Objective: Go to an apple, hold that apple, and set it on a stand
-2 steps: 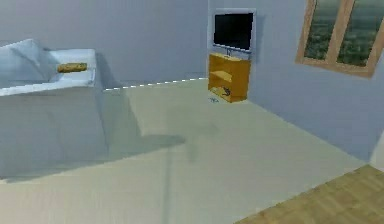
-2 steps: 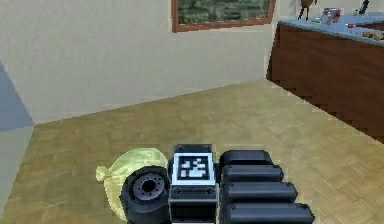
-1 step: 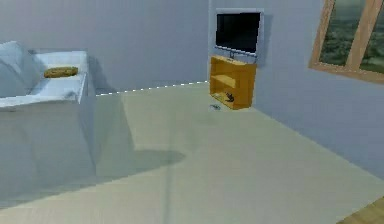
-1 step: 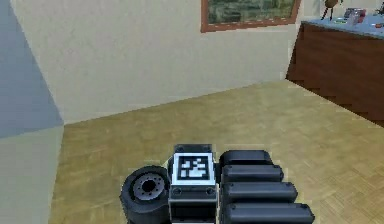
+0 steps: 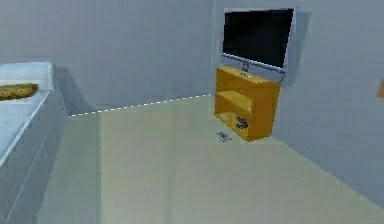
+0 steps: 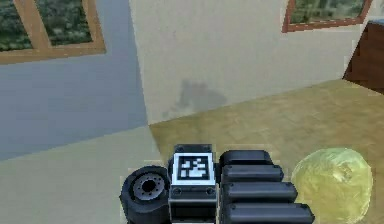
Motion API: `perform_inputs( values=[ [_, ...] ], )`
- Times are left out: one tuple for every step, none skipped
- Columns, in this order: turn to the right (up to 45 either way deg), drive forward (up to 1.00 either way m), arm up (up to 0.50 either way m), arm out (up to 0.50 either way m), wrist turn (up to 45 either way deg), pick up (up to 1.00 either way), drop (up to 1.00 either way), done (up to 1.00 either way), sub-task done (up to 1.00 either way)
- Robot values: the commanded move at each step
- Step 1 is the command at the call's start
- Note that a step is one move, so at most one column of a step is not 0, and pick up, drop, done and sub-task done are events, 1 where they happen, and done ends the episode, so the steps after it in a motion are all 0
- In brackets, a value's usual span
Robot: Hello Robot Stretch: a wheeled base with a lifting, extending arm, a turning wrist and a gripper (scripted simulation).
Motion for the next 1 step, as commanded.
perform_inputs(
  values=[
    [0.0,1.00,0.00,0.00,0.0,0.00,0.00,0.00,0.00]
  ],
)
